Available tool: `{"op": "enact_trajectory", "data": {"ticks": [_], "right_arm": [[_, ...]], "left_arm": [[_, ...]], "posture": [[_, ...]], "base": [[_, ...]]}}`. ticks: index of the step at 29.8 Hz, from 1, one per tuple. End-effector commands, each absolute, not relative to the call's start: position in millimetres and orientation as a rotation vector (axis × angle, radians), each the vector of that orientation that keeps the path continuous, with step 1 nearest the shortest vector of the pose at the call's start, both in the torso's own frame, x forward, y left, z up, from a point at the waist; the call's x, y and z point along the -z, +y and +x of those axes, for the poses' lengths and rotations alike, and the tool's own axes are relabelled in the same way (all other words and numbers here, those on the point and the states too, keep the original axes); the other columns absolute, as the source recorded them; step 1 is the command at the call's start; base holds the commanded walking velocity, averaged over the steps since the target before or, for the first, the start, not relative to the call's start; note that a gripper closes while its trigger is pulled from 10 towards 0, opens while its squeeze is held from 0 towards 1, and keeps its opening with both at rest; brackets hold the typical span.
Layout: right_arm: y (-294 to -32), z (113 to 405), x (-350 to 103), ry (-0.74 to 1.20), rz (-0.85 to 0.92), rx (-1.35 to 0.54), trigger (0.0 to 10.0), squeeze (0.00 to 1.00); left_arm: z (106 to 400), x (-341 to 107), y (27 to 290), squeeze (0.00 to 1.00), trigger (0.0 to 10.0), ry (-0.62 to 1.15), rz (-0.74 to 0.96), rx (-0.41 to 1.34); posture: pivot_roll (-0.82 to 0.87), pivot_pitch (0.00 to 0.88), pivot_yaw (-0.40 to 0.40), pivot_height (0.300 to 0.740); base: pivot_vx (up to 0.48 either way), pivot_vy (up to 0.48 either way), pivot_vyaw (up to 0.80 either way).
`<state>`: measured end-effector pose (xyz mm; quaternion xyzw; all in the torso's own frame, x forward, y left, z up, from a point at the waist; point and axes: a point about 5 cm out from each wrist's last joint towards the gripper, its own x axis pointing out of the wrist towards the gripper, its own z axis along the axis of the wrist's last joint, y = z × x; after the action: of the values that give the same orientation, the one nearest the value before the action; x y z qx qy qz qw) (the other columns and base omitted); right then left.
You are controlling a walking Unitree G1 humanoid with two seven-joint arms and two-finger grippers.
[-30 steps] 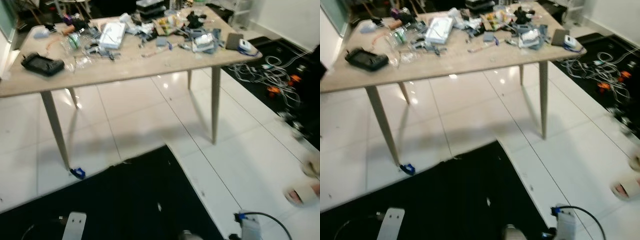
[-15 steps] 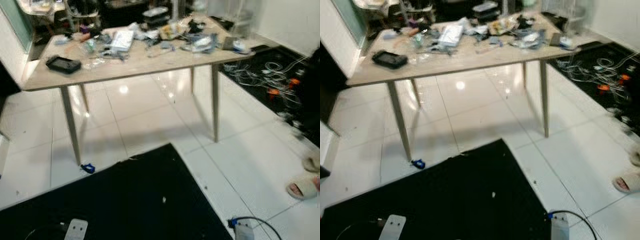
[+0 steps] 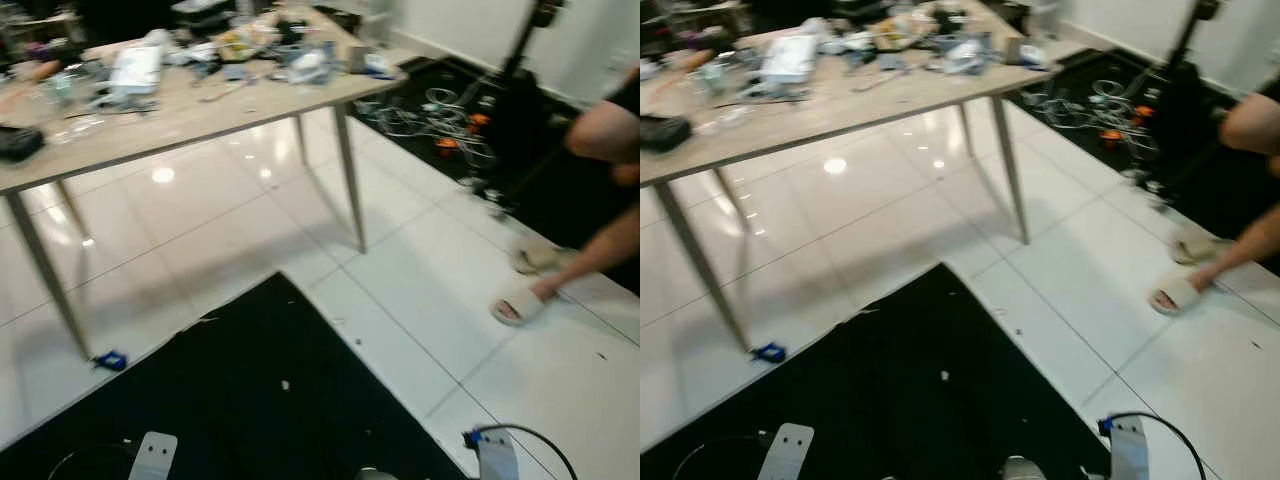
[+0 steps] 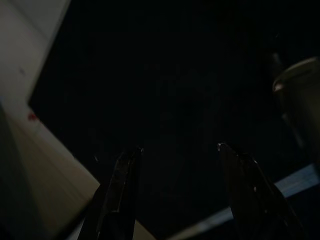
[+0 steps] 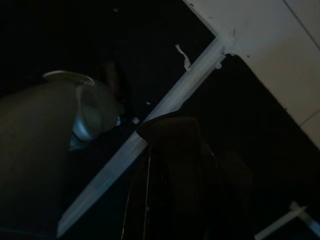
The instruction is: Picking trash to rubbish bin
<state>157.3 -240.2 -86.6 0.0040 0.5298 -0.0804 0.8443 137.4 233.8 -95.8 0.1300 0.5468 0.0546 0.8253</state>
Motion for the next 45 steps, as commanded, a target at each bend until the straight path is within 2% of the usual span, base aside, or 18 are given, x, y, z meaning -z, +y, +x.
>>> {"op": "enact_trajectory", "data": {"ticks": [1,9,14,20,29,45], "right_arm": [[-234.5,145.2,92.9,1.168,-0.003,0.163,10.0,0.00],[-237.1,115.5,101.9,1.220,-0.035,0.169,10.0,0.00],[-241.6,105.2,103.6,1.244,-0.078,0.164,10.0,0.00],[-236.3,99.3,106.3,1.255,-0.123,0.117,10.0,0.00],[-224.9,118.7,103.9,1.236,-0.163,0.065,10.0,0.00],[-222.4,119.5,104.3,1.241,-0.174,0.050,10.0,0.00]], "left_arm": [[130.1,98.9,231.4,0.00,10.0,1.188,0.289,-0.090],[129.1,100.3,226.6,0.00,10.0,1.196,0.306,-0.043],[128.0,103.2,213.2,0.00,10.0,1.199,0.445,0.137],[126.3,104.7,207.2,0.00,10.0,1.195,0.536,0.245],[124.5,105.3,206.9,0.00,10.0,1.202,0.546,0.257],[121.9,105.9,208.2,0.00,10.0,1.209,0.558,0.271]], "posture": [[0.00,0.090,0.057,0.740],[0.00,0.090,0.057,0.740],[0.00,0.086,0.058,0.740],[0.00,0.086,0.058,0.740],[0.00,0.086,0.058,0.740],[0.00,0.086,0.058,0.740]], "base": [[0.000,0.000,-0.74],[0.000,0.000,-0.74],[0.000,0.000,-0.74],[0.000,0.000,-0.74],[0.000,0.000,-0.74],[0.000,0.000,-0.74]]}}
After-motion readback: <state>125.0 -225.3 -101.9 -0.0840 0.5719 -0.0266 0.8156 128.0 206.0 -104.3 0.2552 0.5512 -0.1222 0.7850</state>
